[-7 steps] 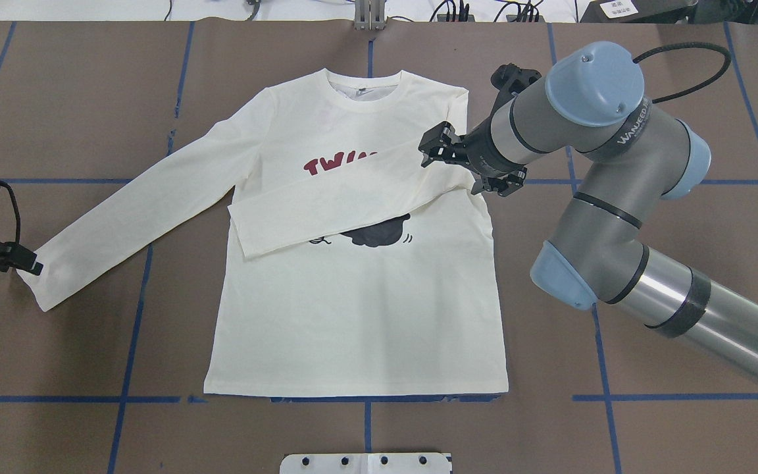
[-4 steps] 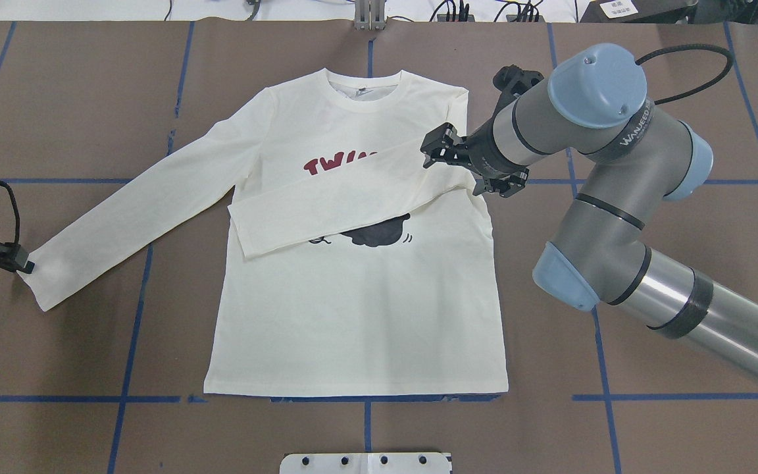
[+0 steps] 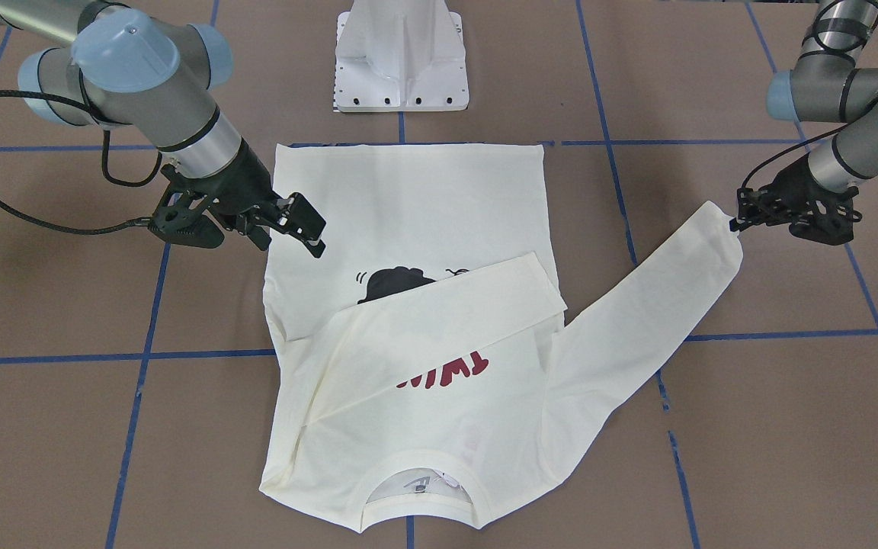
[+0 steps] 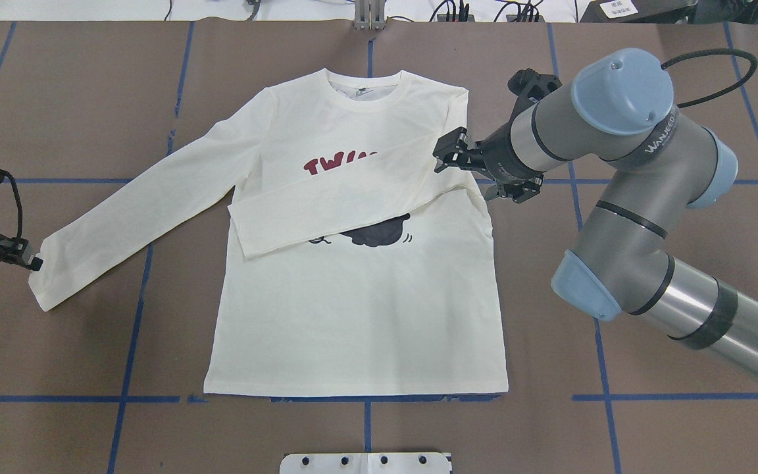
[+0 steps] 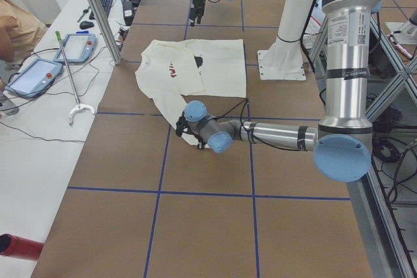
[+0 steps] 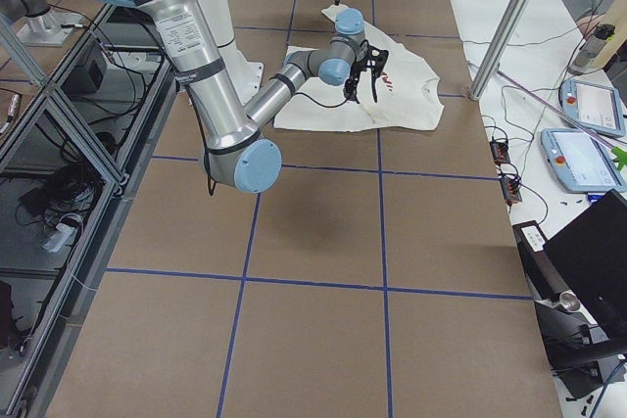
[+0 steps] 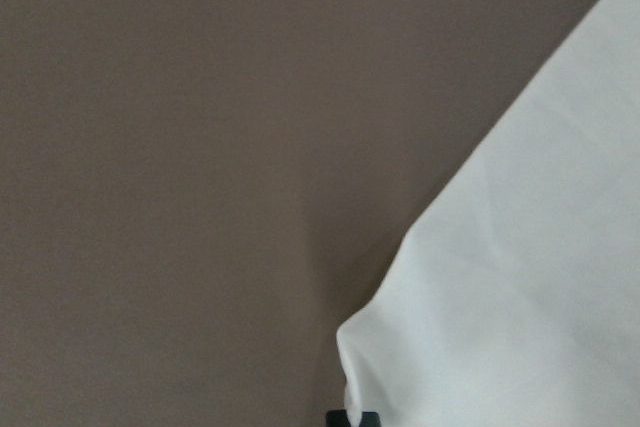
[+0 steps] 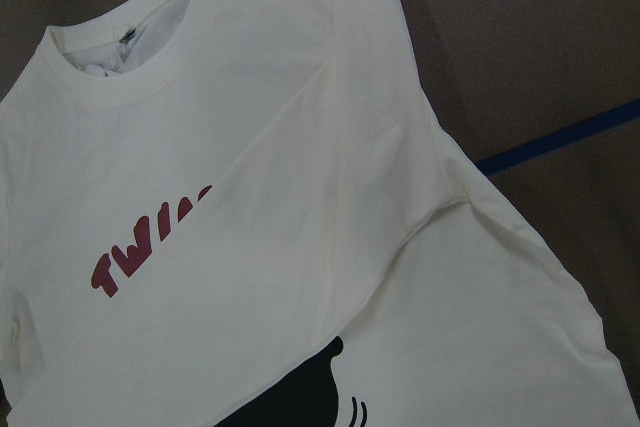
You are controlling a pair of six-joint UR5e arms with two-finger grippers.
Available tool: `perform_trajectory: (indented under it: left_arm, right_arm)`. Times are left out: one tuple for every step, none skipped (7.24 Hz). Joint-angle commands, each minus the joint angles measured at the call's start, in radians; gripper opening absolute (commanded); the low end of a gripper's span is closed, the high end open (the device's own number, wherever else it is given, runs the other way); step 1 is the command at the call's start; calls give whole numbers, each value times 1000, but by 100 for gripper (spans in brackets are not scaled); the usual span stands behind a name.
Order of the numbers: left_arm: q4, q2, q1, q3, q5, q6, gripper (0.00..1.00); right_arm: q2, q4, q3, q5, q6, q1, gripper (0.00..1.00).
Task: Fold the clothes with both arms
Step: 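Grasp the other sleeve cuff with the left gripper while the right arm withdraws, then carry the sleeve across the chest with the left gripper and lay it down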
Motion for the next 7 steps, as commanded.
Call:
perform_trajectory:
  left_arm:
    - [130, -158, -49, -171, -95, -248, 0]
    - [237, -346, -37, -164, -81, -421, 0]
    - [314, -507, 62, -159, 24, -552, 0]
    - [344, -638, 210, -130, 189, -626, 0]
    - [327, -766, 288, -15, 286, -680, 0]
    - [288, -957, 375, 201, 383, -696, 0]
    - [149, -1100, 440, 419, 475, -769, 0]
  right_arm:
    - [-144, -3, 122, 19, -104, 44, 100]
    - [-213, 0, 147, 67, -200, 111, 100]
    - [-281, 3, 159, 123, -323, 178, 100]
    - [-312, 8, 163, 166, -389, 229, 100]
    - [-324, 11, 170, 173, -393, 254, 100]
    - [-326, 11, 172, 171, -393, 256, 100]
    - [-326, 11, 173, 170, -393, 256, 100]
